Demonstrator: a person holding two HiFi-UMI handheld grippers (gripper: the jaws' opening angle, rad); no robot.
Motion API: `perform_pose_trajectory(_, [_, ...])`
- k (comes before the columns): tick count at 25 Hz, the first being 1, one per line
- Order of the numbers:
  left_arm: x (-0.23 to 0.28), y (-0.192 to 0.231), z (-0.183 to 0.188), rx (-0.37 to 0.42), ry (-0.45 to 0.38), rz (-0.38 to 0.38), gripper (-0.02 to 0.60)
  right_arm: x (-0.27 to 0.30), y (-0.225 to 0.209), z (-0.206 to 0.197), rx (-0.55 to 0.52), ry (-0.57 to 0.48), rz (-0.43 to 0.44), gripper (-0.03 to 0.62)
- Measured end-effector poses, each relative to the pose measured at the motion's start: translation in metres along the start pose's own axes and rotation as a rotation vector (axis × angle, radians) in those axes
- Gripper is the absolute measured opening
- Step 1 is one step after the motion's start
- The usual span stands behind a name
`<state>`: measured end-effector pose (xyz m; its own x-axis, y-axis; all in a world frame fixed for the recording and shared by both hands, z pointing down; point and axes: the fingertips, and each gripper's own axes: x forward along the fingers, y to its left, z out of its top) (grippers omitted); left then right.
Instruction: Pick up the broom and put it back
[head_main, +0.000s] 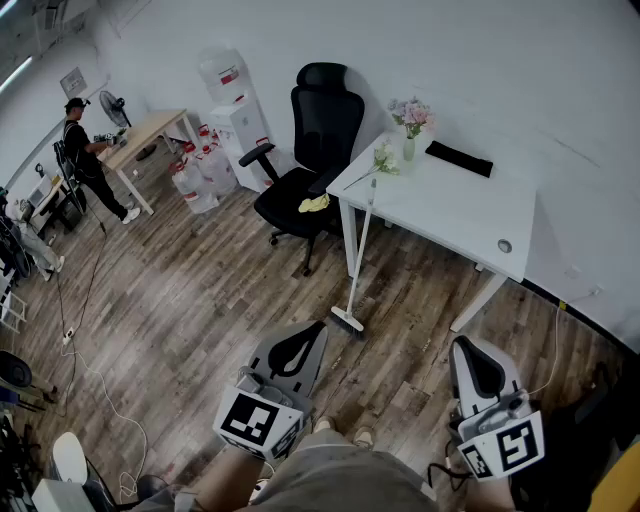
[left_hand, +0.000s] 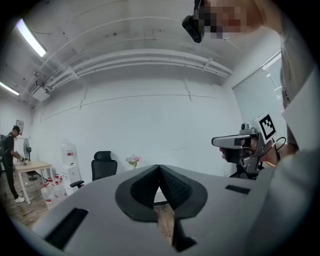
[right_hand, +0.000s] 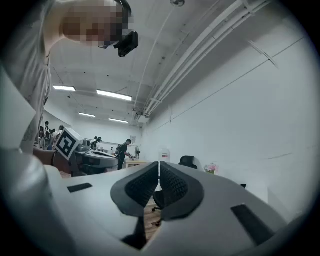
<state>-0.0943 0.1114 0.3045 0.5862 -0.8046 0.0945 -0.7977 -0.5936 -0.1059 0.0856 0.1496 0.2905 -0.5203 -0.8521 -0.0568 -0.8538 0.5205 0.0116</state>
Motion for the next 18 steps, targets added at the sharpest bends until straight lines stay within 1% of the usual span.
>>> perform_pose_trajectory(6, [0.005, -0.003, 0.001, 0.002, 0.000, -0.002, 0.017, 0.003, -0.007, -0.001, 0.018, -0.011, 0.003, 0.034])
perform_pose_trajectory(13, [0.009, -0.011, 0.002, -0.002, 0.002, -0.022, 0.017, 0.000, -0.012, -0.001, 0.014, -0.006, -0.007, 0.034])
perform_pose_trajectory(17, [0.010, -0.006, 0.013, -0.029, -0.037, 0.017, 0.021, -0.002, -0.015, -0.003, 0.014, 0.006, -0.002, 0.034])
perform_pose_trajectory(18, [0.012, -0.006, 0.014, -0.033, -0.042, 0.017, 0.106, -0.001, -0.016, -0.005, 0.014, 0.010, -0.001, 0.034])
